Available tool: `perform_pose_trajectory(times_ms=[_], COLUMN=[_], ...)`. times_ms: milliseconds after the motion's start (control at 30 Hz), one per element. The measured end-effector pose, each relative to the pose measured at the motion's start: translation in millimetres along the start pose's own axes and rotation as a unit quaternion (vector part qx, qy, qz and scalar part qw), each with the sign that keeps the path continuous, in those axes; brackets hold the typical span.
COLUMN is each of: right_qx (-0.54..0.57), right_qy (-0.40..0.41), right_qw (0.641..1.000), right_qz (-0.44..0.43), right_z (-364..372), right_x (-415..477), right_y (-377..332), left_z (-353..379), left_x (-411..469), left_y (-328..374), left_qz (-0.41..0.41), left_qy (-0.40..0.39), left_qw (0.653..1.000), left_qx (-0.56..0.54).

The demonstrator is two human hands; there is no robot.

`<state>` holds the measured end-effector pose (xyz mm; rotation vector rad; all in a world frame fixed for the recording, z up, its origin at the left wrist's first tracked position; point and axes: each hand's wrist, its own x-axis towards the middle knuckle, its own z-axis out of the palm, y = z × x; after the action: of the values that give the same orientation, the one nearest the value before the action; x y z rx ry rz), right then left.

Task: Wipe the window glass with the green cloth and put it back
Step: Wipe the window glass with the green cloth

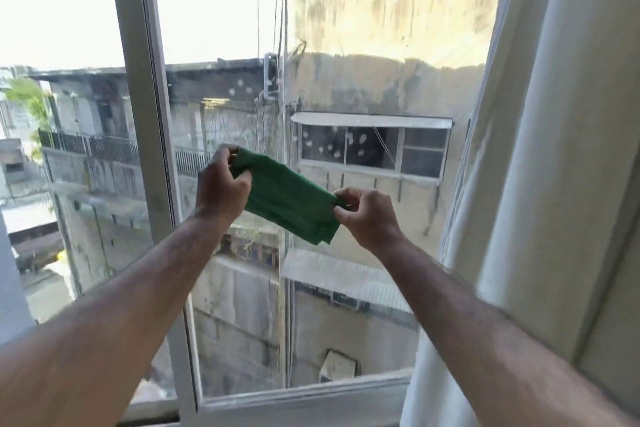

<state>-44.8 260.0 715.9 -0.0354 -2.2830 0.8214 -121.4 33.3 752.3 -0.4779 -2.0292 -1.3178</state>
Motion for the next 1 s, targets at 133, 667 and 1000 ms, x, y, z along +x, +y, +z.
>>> perform_pose_trajectory(times_ms=[133,667,1000], right_qx=[0.043,-0.251,-0.241], right_qy=[0.035,0.336,0.348], right_qw=[0.998,0.893,0.897], right_qz=[-0.019,-0.164,-0.131], right_z=[-7.9,-105.2,-102.7], right_x=[35.6,181.7,225.3], right_y=[-31.2,50.6,86.5], left_z=[-14.9,-43.3,38.9], left_x=[51.3,182.2,144.7], left_y=[43.1,57.4,-29.0], left_qz=[0.079,0.272,0.267], left_qy=[0.043,0.108,0.188], left_qw=[0.996,0.881,0.887], left_qx=[0.019,0.37,0.326])
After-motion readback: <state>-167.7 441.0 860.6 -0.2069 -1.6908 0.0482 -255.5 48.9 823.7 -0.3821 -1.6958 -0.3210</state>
